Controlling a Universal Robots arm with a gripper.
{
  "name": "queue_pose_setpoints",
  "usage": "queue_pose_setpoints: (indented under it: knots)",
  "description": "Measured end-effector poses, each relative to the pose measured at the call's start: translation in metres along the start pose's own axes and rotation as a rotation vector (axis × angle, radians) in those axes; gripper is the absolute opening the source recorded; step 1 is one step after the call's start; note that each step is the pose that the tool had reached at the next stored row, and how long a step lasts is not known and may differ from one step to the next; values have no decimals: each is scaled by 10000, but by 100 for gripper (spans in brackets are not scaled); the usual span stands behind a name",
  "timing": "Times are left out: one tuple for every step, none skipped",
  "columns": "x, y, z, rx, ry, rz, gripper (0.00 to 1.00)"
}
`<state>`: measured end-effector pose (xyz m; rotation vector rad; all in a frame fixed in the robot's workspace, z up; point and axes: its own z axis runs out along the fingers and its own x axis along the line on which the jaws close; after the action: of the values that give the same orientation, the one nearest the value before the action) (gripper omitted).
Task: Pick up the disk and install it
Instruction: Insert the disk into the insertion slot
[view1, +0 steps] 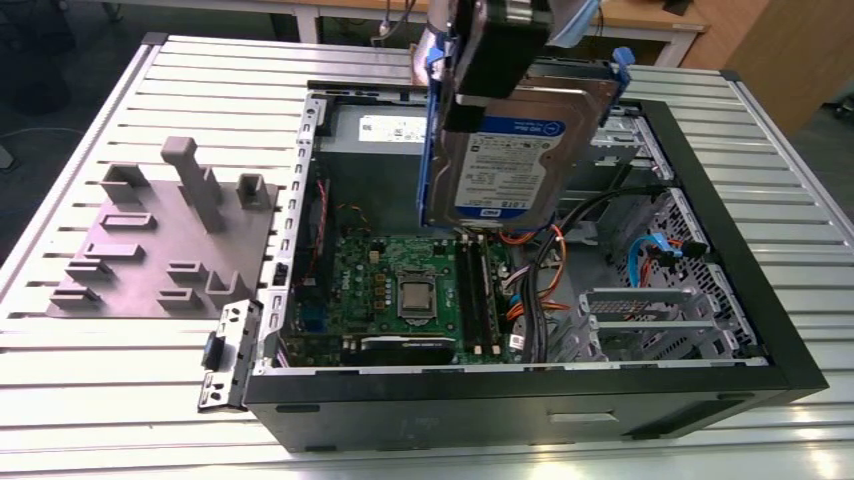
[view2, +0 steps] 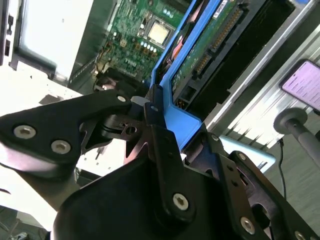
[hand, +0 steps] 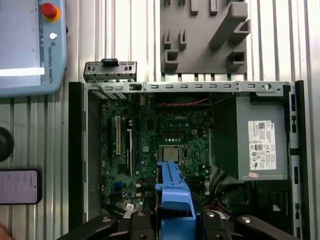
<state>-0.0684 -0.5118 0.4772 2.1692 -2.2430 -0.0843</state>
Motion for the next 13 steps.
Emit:
queue_pose_setpoints:
  knots:
    - [-1,-34,3,0,0,1,36]
    - [-2,-66,7,0,-2,1,36]
    - [-2,-92,9,0,-1,0,36]
    - [-2,-104,12,1,-4,0,36]
    - [-2,-107,15,0,-3,0,36]
    - [-2,-108,17,0,-2,0,36]
    - [0,-108,19,-1,1,2,36]
    - [4,-108,23,0,0,2,36]
    - [12,-110,26,-1,1,0,36]
    - [27,-111,29,-1,1,-1,36]
    - [46,-111,33,0,-1,0,36]
    - [66,-112,36,0,-1,0,36]
    - [91,-113,39,0,-1,0,36]
